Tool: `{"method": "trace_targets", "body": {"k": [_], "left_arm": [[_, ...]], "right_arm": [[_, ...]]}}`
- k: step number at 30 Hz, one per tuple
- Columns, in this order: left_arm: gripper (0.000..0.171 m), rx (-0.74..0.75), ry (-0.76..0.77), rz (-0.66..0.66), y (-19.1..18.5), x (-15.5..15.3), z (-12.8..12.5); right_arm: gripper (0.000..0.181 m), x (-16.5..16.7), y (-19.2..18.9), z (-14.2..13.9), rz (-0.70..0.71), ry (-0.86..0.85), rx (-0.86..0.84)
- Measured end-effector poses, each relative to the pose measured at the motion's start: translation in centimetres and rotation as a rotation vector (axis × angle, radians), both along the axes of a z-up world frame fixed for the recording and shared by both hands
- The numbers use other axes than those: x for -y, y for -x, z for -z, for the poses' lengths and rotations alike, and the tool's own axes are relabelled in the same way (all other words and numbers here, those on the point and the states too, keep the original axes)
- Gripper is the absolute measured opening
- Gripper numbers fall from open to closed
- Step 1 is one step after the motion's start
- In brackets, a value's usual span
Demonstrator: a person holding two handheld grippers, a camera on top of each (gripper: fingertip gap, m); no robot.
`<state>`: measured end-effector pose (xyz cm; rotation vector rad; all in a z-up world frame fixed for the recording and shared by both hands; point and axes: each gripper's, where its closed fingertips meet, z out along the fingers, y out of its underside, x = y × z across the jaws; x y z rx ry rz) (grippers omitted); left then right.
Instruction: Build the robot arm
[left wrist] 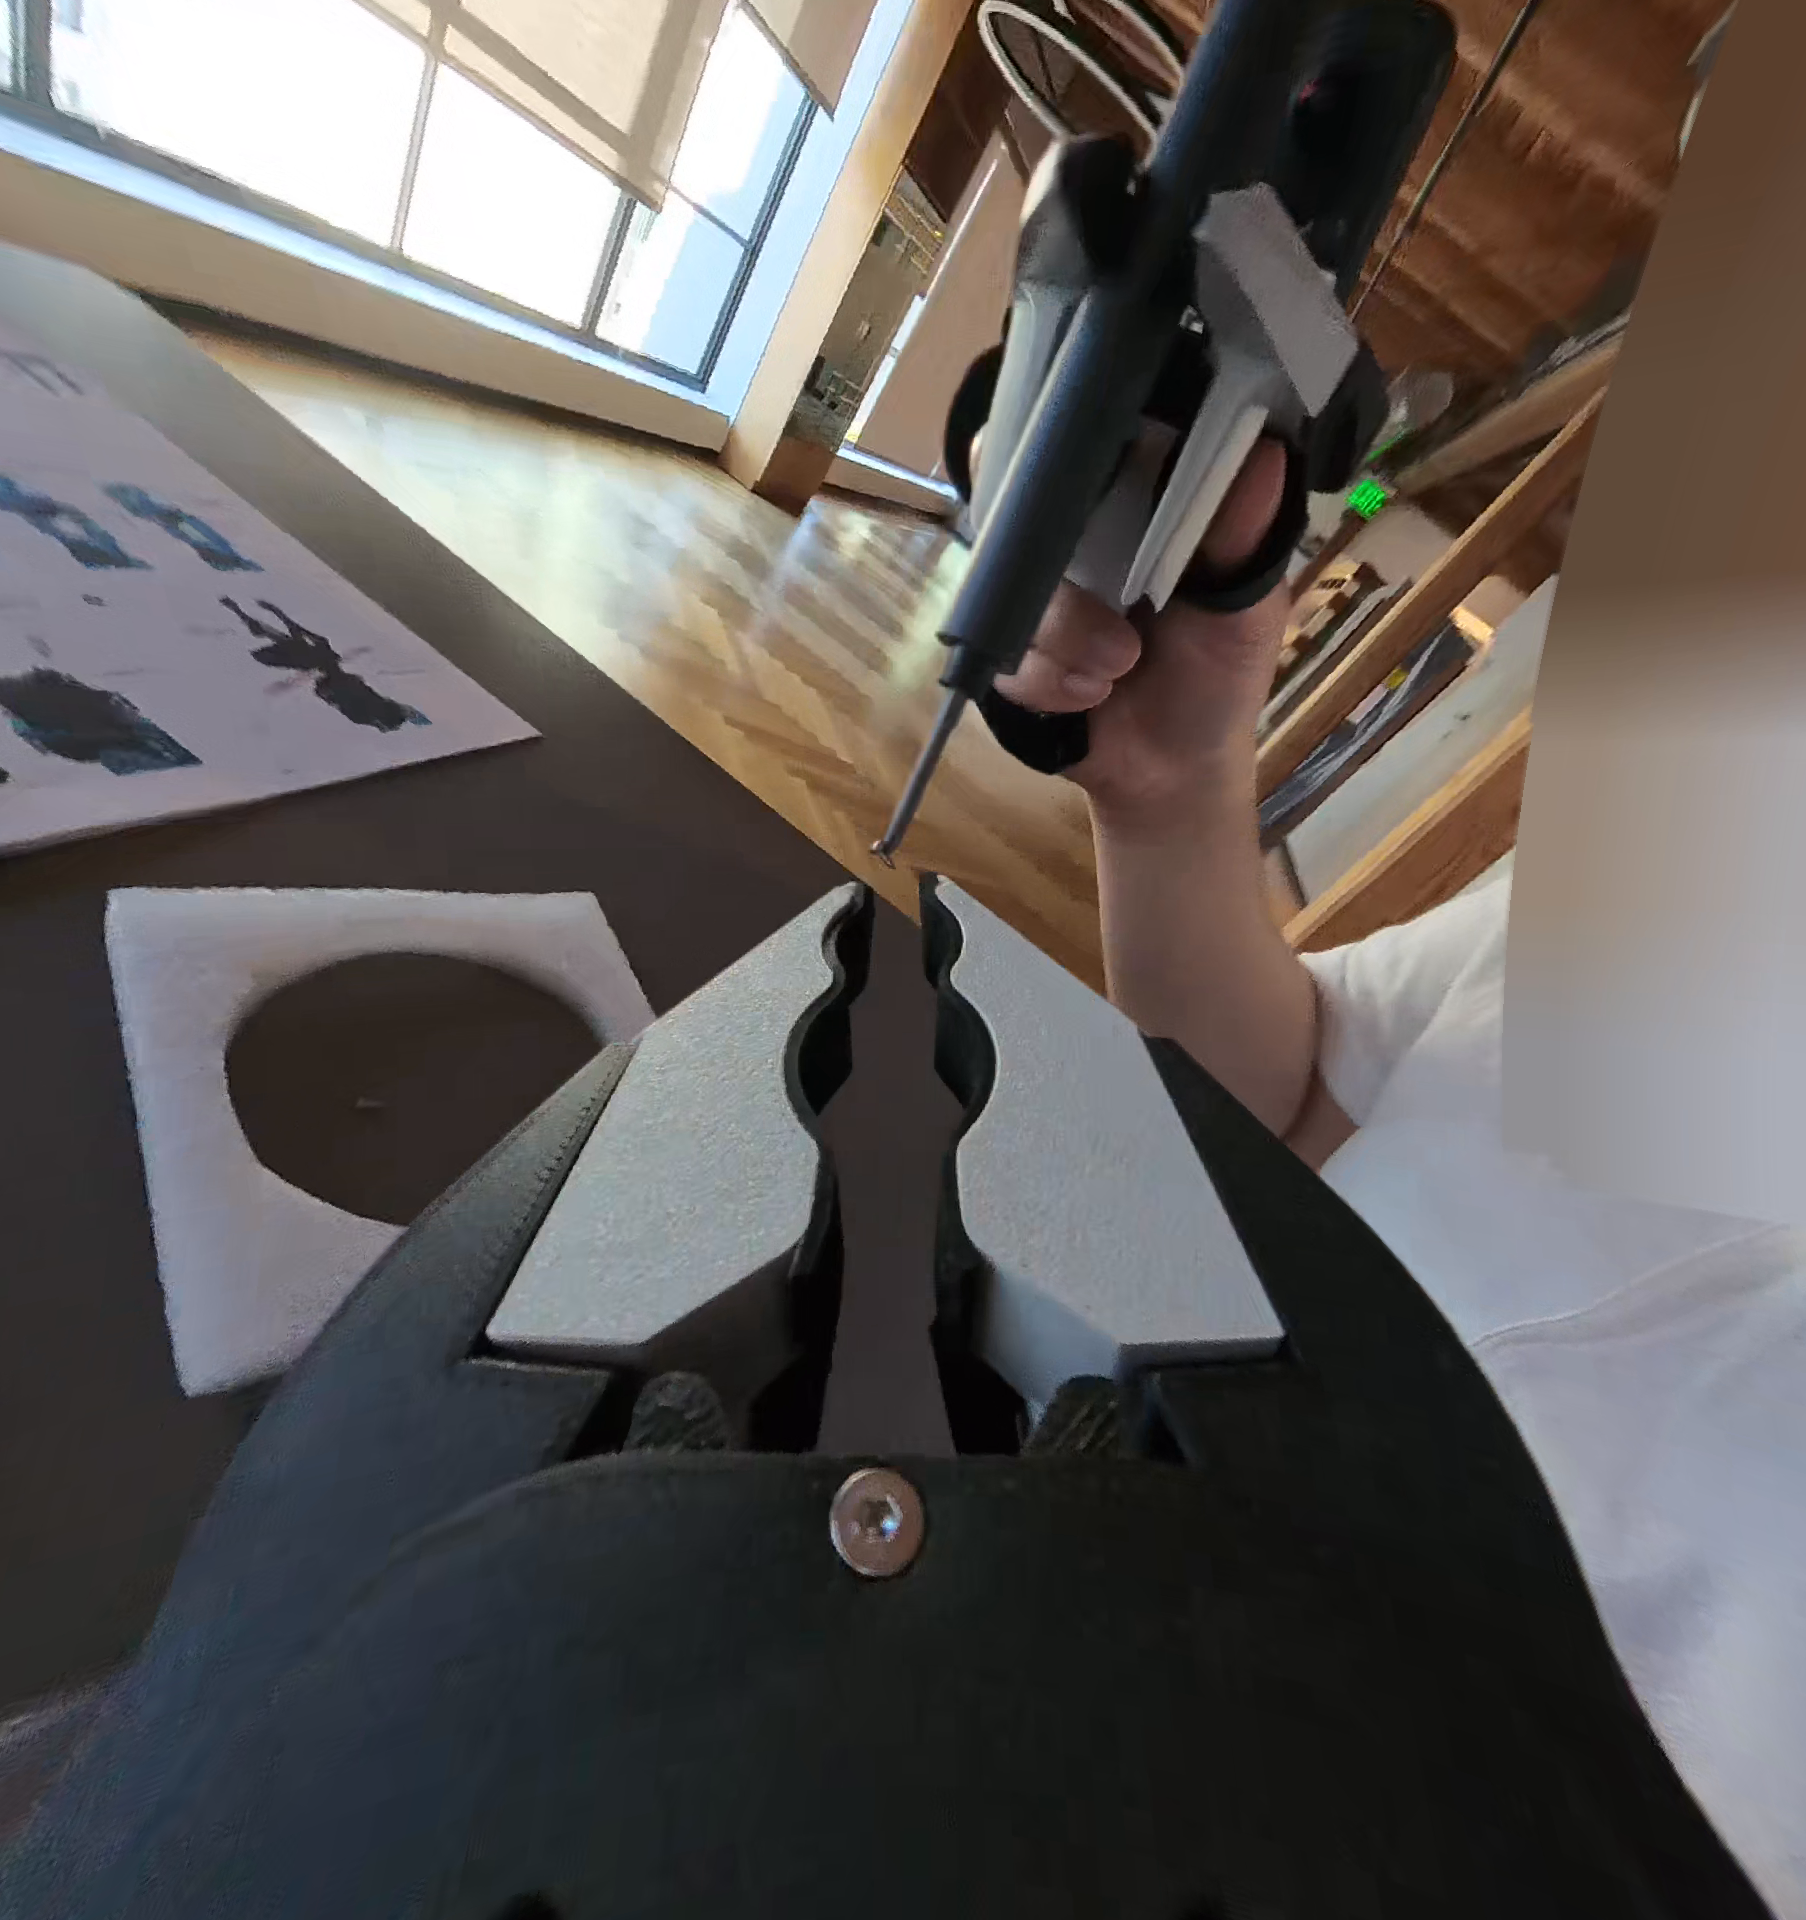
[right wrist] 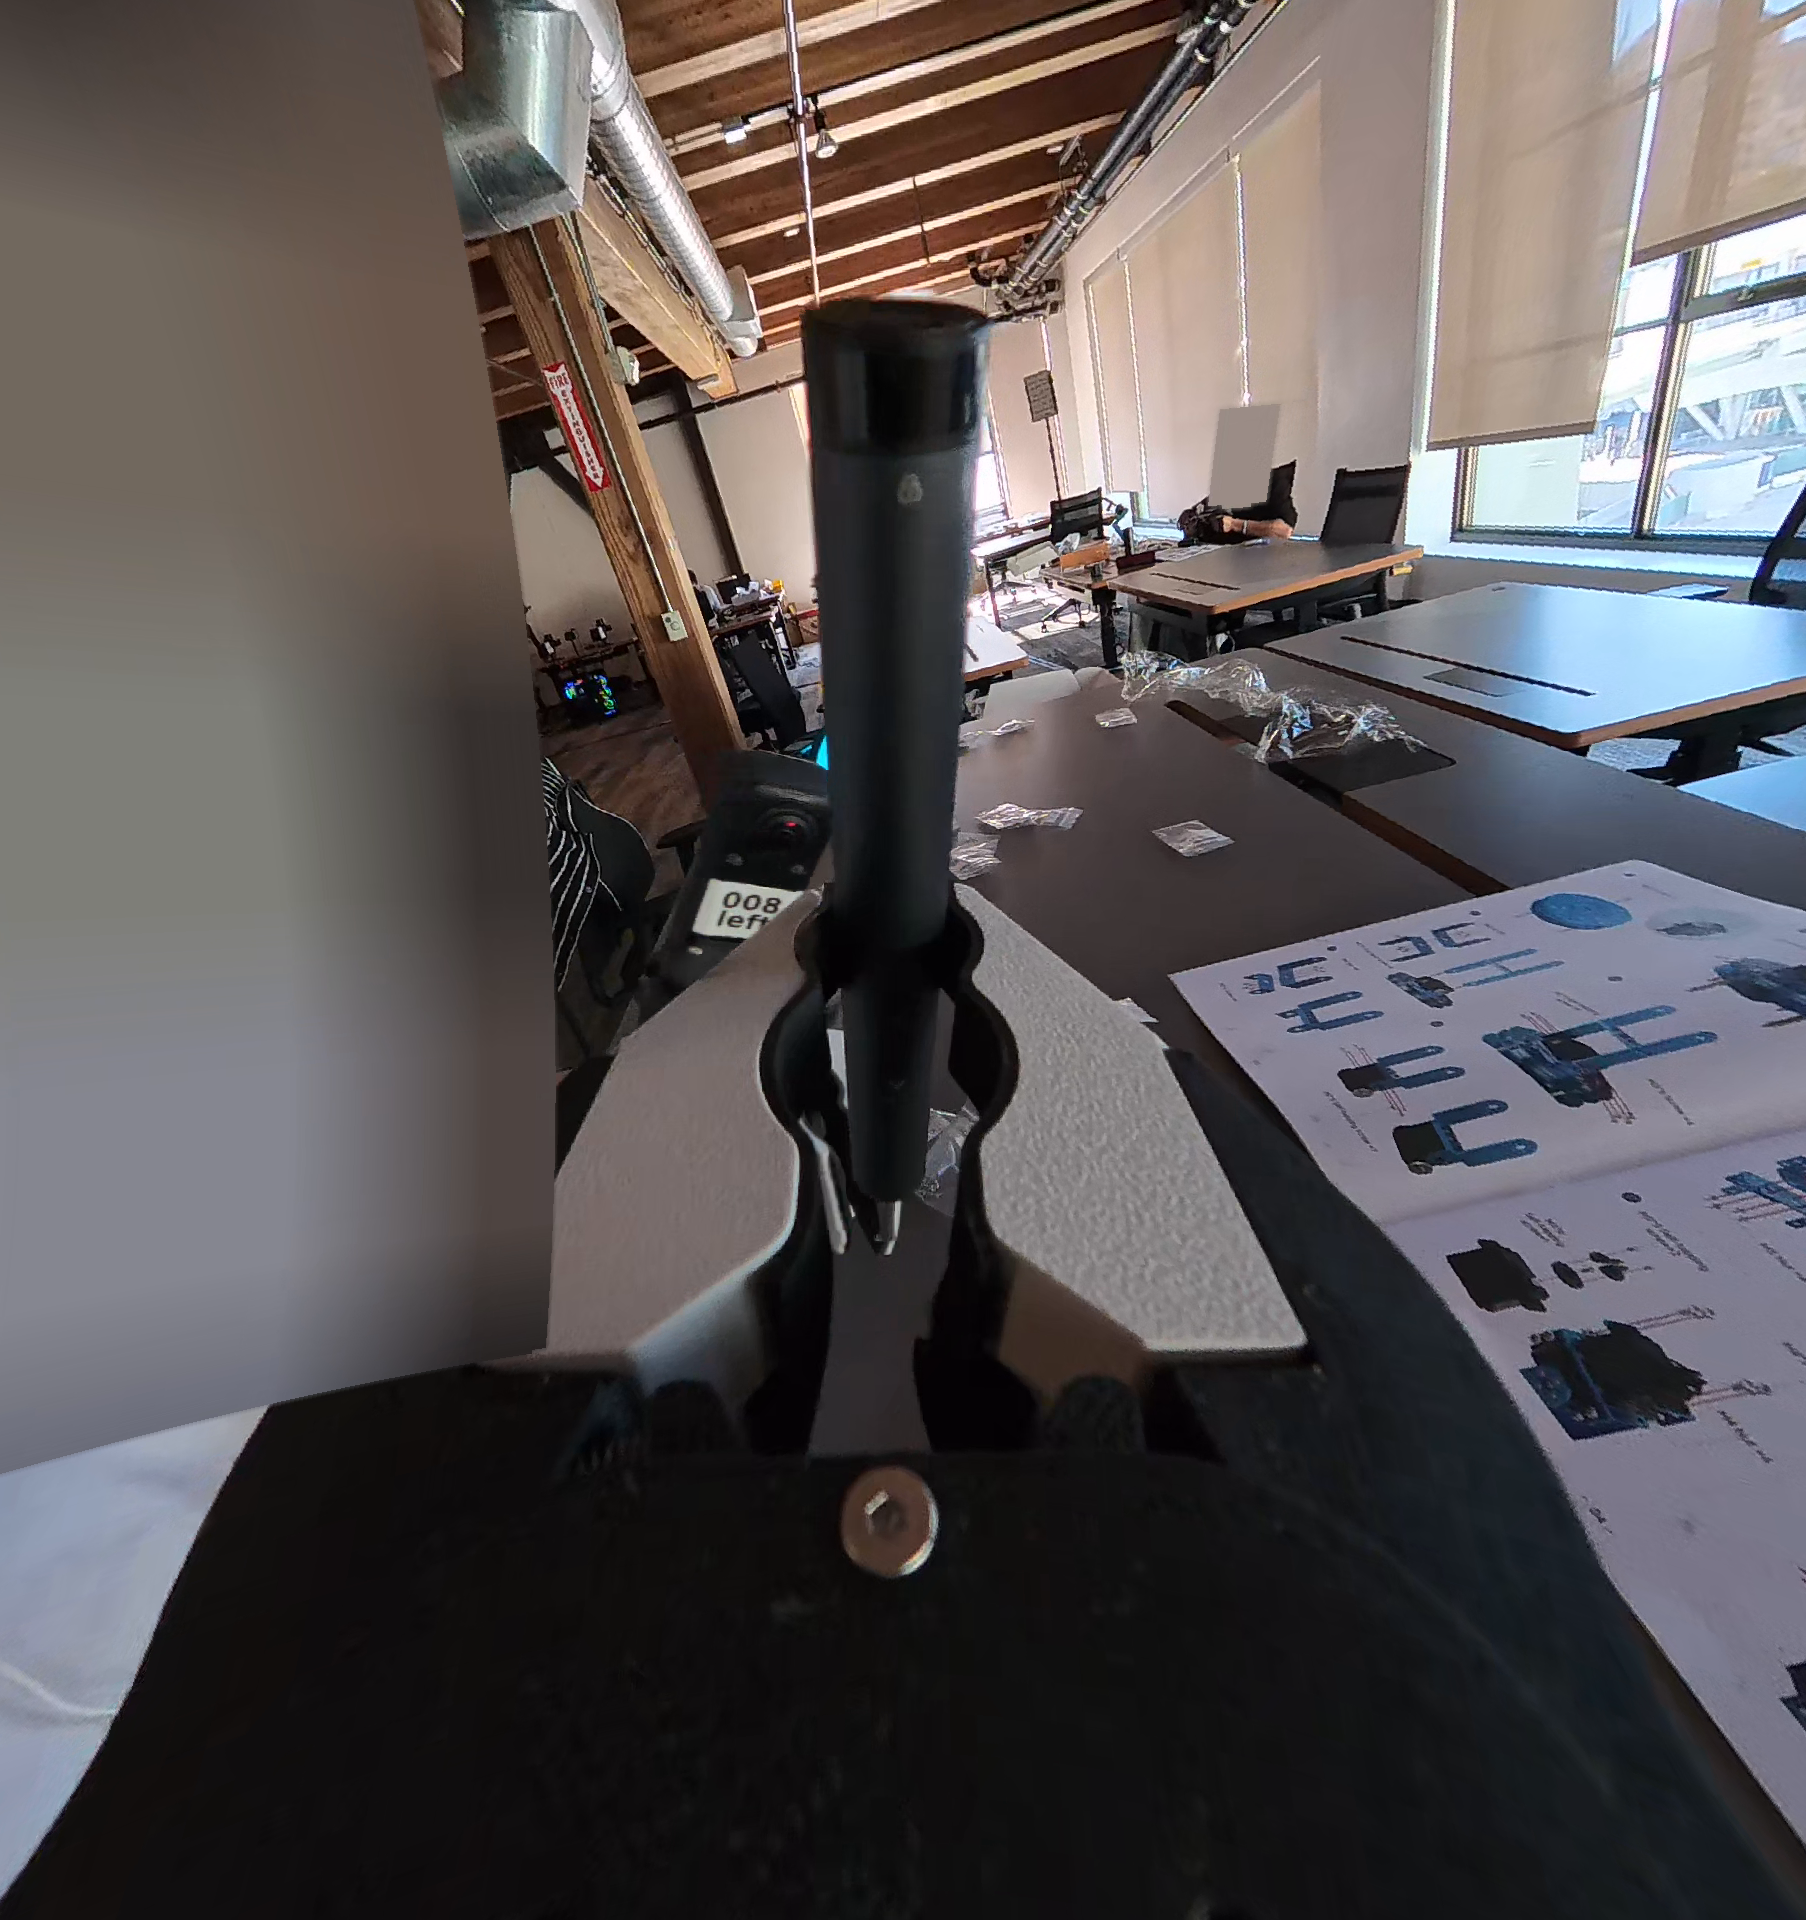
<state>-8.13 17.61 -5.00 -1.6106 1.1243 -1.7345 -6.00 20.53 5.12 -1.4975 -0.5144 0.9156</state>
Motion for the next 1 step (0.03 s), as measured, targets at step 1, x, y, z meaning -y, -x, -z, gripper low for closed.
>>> {"method": "trace_targets", "body": {"k": [1], "left_arm": [[0.008,0.005,0.032,0.005,0.11,-0.09,-0.06]], "right_arm": [[0.016,0.04,0.06,-0.02,-0.003,0.0,-0.001]]}}
